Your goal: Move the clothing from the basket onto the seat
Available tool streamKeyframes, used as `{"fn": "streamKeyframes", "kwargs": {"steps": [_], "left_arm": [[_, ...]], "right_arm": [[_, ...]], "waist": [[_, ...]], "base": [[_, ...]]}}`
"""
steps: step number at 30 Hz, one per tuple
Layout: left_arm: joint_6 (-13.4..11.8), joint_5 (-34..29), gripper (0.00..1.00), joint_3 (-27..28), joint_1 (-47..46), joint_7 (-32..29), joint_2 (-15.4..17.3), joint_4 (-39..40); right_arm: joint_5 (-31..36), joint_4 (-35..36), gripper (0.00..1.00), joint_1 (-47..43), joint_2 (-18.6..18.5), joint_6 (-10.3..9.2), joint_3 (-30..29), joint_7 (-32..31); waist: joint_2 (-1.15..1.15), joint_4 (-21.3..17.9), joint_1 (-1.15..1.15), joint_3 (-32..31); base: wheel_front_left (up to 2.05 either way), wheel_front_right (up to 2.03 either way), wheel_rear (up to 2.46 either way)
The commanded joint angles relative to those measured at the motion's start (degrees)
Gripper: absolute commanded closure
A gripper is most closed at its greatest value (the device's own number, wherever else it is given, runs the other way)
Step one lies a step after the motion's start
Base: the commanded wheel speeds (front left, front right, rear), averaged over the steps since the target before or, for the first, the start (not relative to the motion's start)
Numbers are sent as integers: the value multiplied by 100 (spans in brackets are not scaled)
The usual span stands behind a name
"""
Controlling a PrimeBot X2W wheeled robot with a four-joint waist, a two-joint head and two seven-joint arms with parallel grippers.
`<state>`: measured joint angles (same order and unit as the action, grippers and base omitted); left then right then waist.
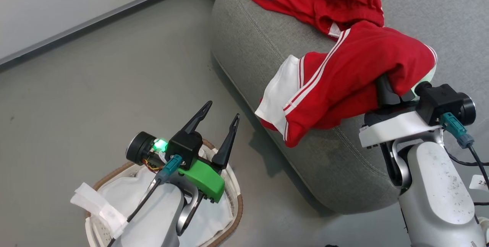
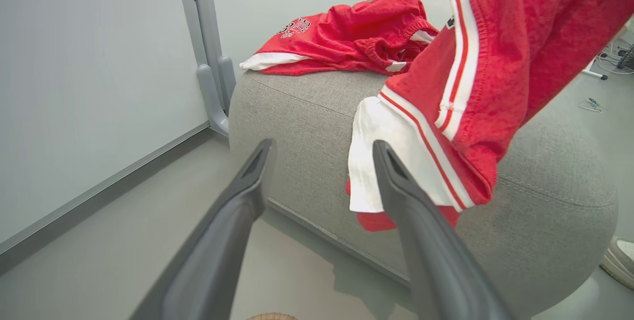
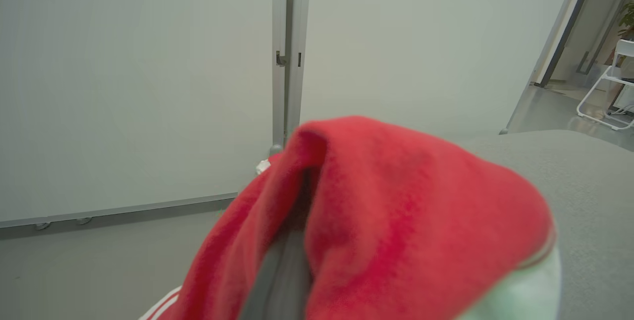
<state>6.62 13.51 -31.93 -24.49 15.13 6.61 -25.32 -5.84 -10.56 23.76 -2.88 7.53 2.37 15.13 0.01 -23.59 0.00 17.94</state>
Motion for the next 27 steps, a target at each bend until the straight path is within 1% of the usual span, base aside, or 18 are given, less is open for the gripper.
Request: {"fn": "streamKeyframes", "kwargs": {"steps": [1,5,8,9,10,12,15,18,23,26,27], "left_arm": [[32,-43,0,-13,-103,2,8,-9],[41,-79,0,-52,-155,2,-64,19],[55,-122,0,-52,-213,2,-93,60],[59,-132,0,-48,-230,2,-99,75],[62,-150,0,-36,-245,2,-102,101],[66,-176,0,-24,-272,2,-106,149],[73,-217,0,-37,-332,2,-121,221],[81,-240,0,-53,-393,1,-149,295],[83,-288,0,-94,-505,2,-209,444],[83,-314,0,-108,-527,2,-228,512],[84,-331,0,-119,-521,1,-234,534]], "right_arm": [[52,-23,100,-21,-2,-8,18,2],[192,-116,100,188,-5,-8,89,2],[390,-174,100,483,-6,-8,121,2],[366,-191,100,598,-8,-8,114,2],[322,-227,100,783,-8,-8,127,2],[509,-274,100,1186,-7,-8,109,2],[733,-447,100,1901,-136,-9,-84,2],[732,-798,100,2629,-402,-8,-240,2],[805,-1688,100,3884,-1249,-9,-456,2],[837,-2292,100,4377,-1728,-9,-542,-2],[907,-2518,100,4538,-1945,-9,-569,-13]], "waist": [[-1,-168,0,237],[-1,-25,0,312],[-1,130,0,398],[-1,175,0,428],[-1,224,0,464],[-1,322,0,545],[-1,517,0,684],[-1,733,0,832],[-1,1180,0,1160],[-1,1433,0,1348],[-1,1530,0,1417]], "base": [[0,0,0],[0,0,0],[0,0,0],[0,0,0],[0,0,0],[0,0,0],[0,0,0],[0,0,0],[0,0,0],[0,0,0],[0,0,0]]}}
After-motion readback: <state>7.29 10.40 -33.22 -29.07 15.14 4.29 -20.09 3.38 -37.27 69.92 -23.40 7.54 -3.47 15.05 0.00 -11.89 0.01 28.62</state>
